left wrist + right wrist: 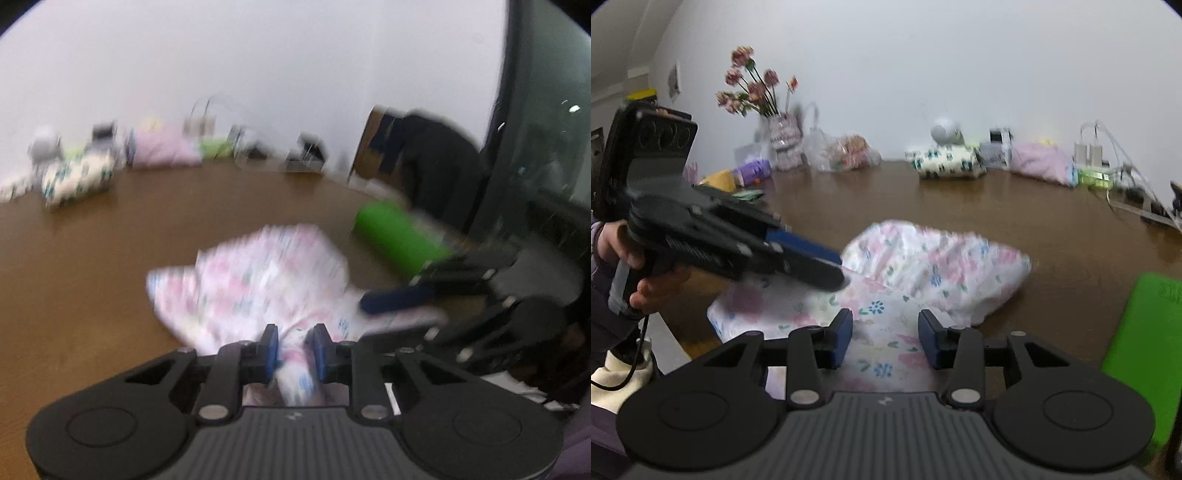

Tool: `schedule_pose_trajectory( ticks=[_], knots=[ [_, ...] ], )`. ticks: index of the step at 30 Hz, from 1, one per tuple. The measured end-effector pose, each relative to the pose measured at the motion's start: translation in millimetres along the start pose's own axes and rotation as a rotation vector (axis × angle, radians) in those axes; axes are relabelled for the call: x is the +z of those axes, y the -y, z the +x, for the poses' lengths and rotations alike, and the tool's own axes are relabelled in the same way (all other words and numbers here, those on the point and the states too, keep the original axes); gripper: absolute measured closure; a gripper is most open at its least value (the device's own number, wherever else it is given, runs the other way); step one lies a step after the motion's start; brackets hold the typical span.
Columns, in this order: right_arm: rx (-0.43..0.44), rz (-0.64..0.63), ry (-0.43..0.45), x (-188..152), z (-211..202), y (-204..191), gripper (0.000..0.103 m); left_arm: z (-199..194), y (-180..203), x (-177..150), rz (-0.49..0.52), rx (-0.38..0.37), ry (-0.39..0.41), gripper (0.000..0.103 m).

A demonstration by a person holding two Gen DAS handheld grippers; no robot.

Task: Fold clothes

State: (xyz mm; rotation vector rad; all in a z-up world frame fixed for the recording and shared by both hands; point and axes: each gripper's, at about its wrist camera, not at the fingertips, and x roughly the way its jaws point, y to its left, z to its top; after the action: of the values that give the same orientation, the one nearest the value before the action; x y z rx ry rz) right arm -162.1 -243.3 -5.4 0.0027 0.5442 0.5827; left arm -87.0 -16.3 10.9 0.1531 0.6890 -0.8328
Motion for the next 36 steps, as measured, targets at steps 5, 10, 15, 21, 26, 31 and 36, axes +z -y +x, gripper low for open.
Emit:
schedule_pose_trajectory(
  ticks=[5,10,15,21,26,31,36],
  knots=[
    [0.021,0.006,0.022,-3,-2,3,0.064,-8,-14,-23,-0.068,-0.040,0.045,0.082],
    [0.033,0.004,0.009,-2,0,7,0.064,-11,-13,-26,-0.063,-0.048,0.048,0.082],
    [0.079,0.050,-0.018,-1,7,19,0.063,-24,-8,-19,-0.003,-0.029,0.053,0.036],
    [0.093,0.020,-0.045,9,10,19,0.059,-64,28,-32,0.319,-0.096,0.190,0.013],
    [0.156,-0.001,-0.091,13,20,22,0.059,-54,53,-41,0.467,-0.155,0.164,0.013],
    [0.162,-0.050,-0.164,25,24,16,0.058,-39,70,-60,0.615,-0.112,0.106,0.013],
    [0.219,-0.067,-0.186,24,21,12,0.057,-31,85,-85,0.717,-0.051,0.086,0.013]
  ],
)
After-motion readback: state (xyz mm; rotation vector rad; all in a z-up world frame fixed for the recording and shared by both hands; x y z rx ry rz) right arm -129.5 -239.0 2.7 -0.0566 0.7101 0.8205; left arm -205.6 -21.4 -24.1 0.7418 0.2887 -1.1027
